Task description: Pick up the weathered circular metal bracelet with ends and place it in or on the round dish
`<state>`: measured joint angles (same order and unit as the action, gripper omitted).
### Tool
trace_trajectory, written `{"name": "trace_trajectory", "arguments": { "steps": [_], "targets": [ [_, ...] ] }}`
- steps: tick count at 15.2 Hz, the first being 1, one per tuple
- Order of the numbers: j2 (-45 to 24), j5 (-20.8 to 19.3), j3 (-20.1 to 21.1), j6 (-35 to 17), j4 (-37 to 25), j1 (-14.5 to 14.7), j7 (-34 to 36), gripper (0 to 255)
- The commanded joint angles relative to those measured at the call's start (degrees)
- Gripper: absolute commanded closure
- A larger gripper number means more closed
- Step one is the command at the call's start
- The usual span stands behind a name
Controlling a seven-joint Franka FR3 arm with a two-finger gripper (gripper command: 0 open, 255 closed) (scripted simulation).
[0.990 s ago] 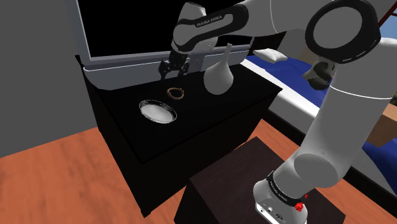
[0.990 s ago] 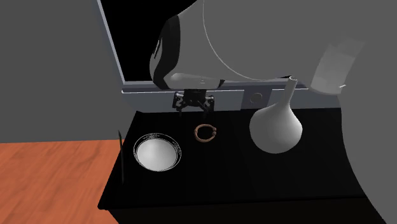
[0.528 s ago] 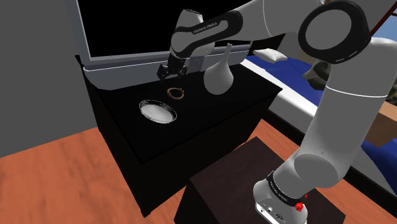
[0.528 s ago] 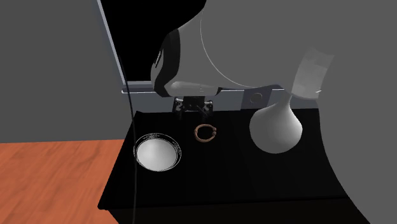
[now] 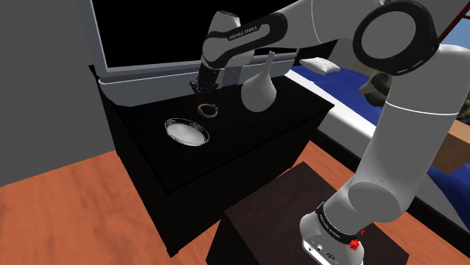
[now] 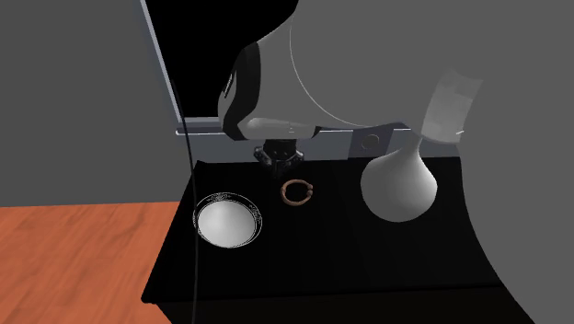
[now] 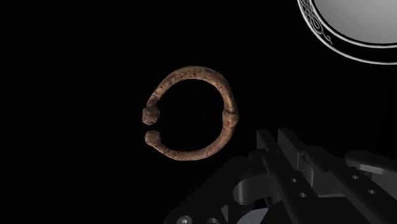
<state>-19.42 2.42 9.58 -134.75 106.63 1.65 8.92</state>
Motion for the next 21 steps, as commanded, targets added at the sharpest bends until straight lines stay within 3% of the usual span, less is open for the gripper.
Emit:
{"name": "trace_trajectory", "arguments": {
  "steps": [1, 6, 7, 10, 11, 21],
  "targets": [
    [0.0, 0.0, 0.0, 0.0, 0.0, 0.0, 0.0, 255],
    [0.0, 0.0, 0.0, 0.0, 0.0, 0.0, 0.0, 255],
    [0.0, 0.0, 0.0, 0.0, 0.0, 0.0, 0.0, 0],
    [-14.4, -5.6, -2.6, 21.2, -21.7, 2.9, 5.1, 0],
    [-16.5, -5.9, -3.0, 23.9, -24.7, 3.4, 5.5, 0],
    [-18.1, -6.1, -3.2, 18.9, -21.4, 3.4, 5.6, 0]
  ]
}}
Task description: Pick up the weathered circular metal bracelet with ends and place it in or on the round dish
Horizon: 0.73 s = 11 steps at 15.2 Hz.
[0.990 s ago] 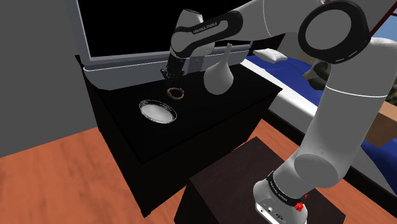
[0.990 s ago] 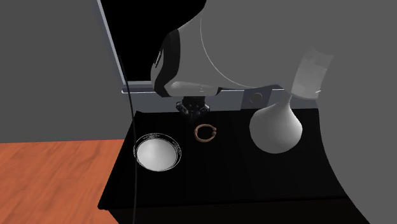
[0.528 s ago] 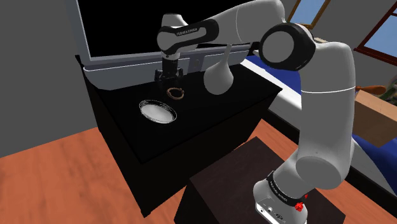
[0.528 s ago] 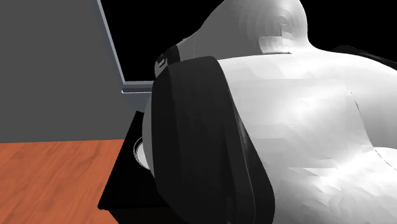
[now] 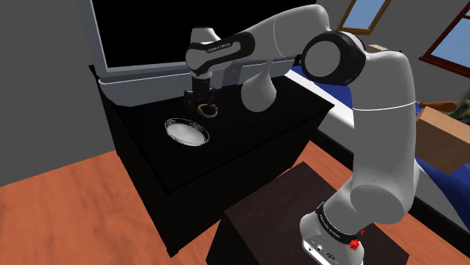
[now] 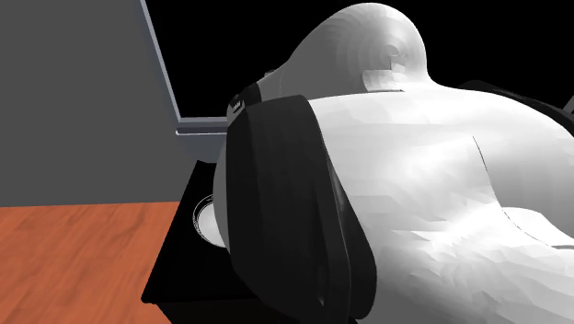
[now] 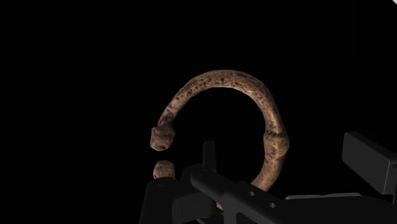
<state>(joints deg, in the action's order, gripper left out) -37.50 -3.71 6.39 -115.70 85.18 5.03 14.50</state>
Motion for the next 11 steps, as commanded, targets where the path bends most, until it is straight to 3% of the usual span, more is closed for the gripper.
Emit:
{"name": "trace_trajectory", "arguments": {
  "steps": [1, 5, 6, 11],
  "targets": [
    [0.0, 0.0, 0.0, -0.1, 0.1, 0.0, 0.0, 0],
    [0.0, 0.0, 0.0, -0.1, 0.1, 0.0, 0.0, 0],
    [0.0, 0.0, 0.0, -0.1, 0.1, 0.0, 0.0, 255],
    [0.0, 0.0, 0.0, -0.1, 0.1, 0.0, 0.0, 255]
  ]
}}
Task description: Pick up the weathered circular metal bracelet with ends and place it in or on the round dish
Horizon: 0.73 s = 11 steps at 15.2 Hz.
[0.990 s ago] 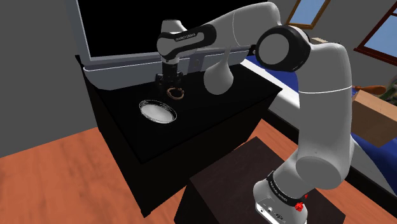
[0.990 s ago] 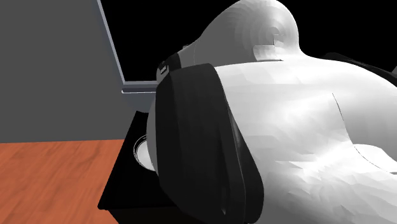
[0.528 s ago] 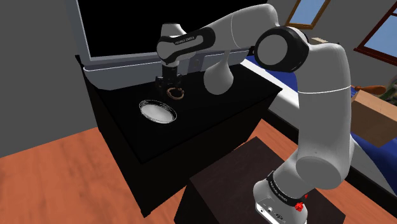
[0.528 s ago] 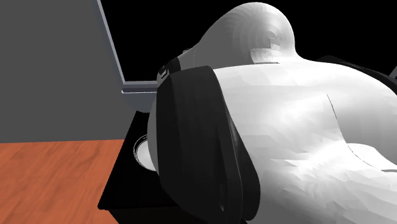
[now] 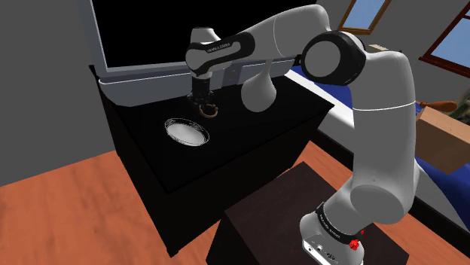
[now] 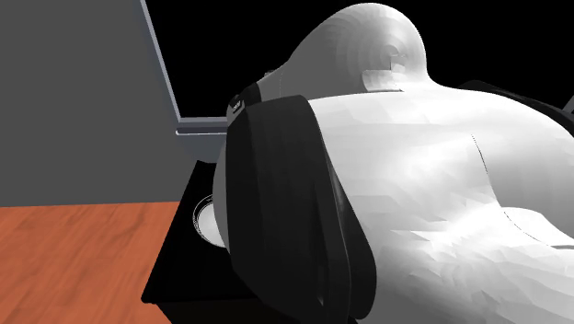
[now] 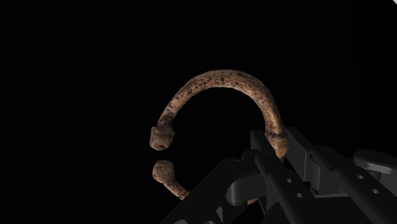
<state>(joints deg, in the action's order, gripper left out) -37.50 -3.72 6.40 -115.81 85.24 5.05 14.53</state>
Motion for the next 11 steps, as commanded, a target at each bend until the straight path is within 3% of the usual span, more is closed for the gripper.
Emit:
{"name": "trace_trajectory", "arguments": {
  "steps": [1, 11],
  "targets": [
    [0.0, 0.0, 0.0, 0.0, 0.0, 0.0, 0.0, 255],
    [2.4, 0.3, 0.2, 4.0, -1.6, -0.1, -0.1, 255]
  ]
}}
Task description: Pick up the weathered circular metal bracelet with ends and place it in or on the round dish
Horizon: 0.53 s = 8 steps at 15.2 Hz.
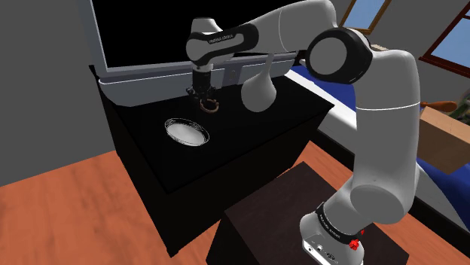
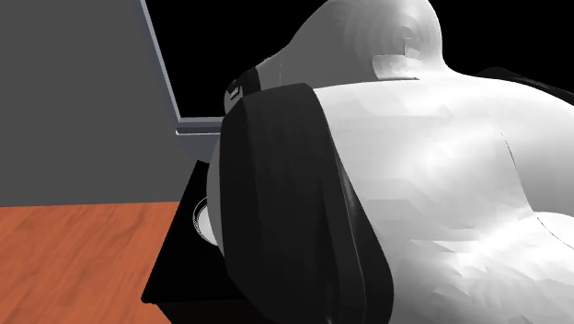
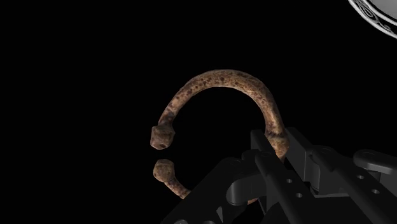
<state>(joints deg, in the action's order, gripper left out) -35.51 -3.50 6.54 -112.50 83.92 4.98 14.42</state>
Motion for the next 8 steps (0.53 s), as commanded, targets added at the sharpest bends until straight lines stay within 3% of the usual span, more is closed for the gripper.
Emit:
{"name": "trace_trajectory", "arguments": {
  "steps": [1, 8],
  "targets": [
    [0.7, 0.1, 0.1, 1.3, -0.6, 0.0, 0.0, 255],
    [2.6, 0.3, 0.2, 5.7, -3.1, 0.0, -0.1, 255]
  ]
}}
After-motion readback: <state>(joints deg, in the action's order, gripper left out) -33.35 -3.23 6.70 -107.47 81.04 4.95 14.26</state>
